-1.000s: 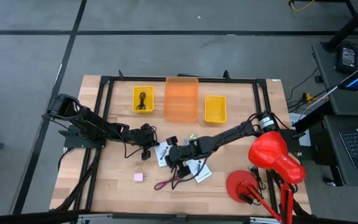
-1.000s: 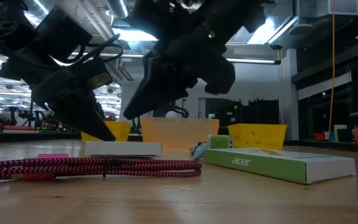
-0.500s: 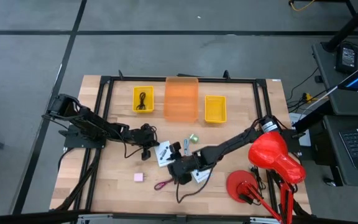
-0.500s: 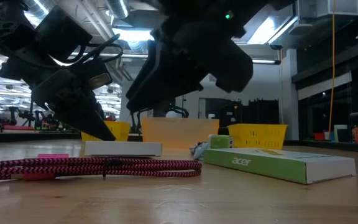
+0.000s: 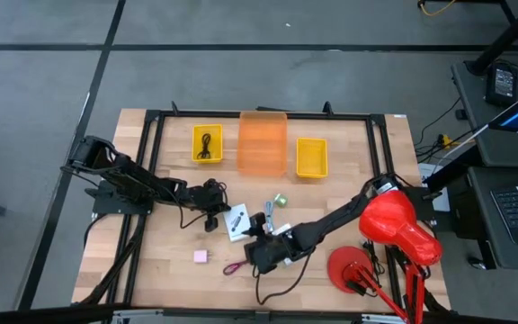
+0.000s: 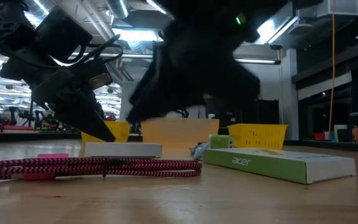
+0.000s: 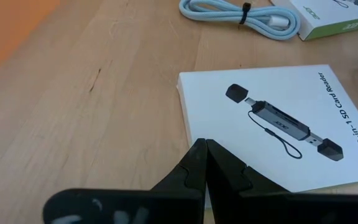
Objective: Pick and place items into bin
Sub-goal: Put the left card reader box into the orange bin
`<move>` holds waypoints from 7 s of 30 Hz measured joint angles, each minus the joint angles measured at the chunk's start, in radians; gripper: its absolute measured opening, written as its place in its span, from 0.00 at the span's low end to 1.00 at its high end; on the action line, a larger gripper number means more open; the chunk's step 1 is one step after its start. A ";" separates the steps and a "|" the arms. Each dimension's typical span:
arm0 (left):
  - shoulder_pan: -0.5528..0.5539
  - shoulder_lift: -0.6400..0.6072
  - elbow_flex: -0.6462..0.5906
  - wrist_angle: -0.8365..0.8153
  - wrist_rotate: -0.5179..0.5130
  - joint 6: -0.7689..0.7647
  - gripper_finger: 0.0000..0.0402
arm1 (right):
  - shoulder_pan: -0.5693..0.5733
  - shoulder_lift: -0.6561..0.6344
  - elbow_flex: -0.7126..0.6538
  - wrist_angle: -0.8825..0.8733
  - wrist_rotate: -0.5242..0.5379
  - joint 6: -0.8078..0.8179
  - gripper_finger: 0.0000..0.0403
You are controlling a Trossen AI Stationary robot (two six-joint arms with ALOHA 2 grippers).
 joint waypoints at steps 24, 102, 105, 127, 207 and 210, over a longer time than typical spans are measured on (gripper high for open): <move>0.025 0.001 -0.018 0.038 0.036 -0.044 0.00 | 0.026 0.119 0.004 0.025 0.189 -0.078 0.51; 0.023 -0.071 -0.025 0.088 0.070 0.060 0.05 | -0.027 0.134 0.210 -0.302 0.286 -0.105 0.06; 0.023 -0.123 -0.024 0.091 0.069 0.090 0.09 | -0.028 0.134 0.247 -0.390 0.278 -0.069 0.06; -0.014 -0.432 -0.021 -0.063 -0.002 0.332 0.01 | -0.052 -0.116 0.203 -0.613 0.350 0.149 0.06; -0.037 -0.432 -0.019 -0.021 -0.138 0.391 0.00 | -0.697 -0.175 -0.124 -0.033 -0.106 -0.491 0.06; -0.037 -0.432 -0.019 -0.021 -0.138 0.383 0.01 | -0.700 -0.175 -0.124 -0.052 -0.106 -0.490 0.06</move>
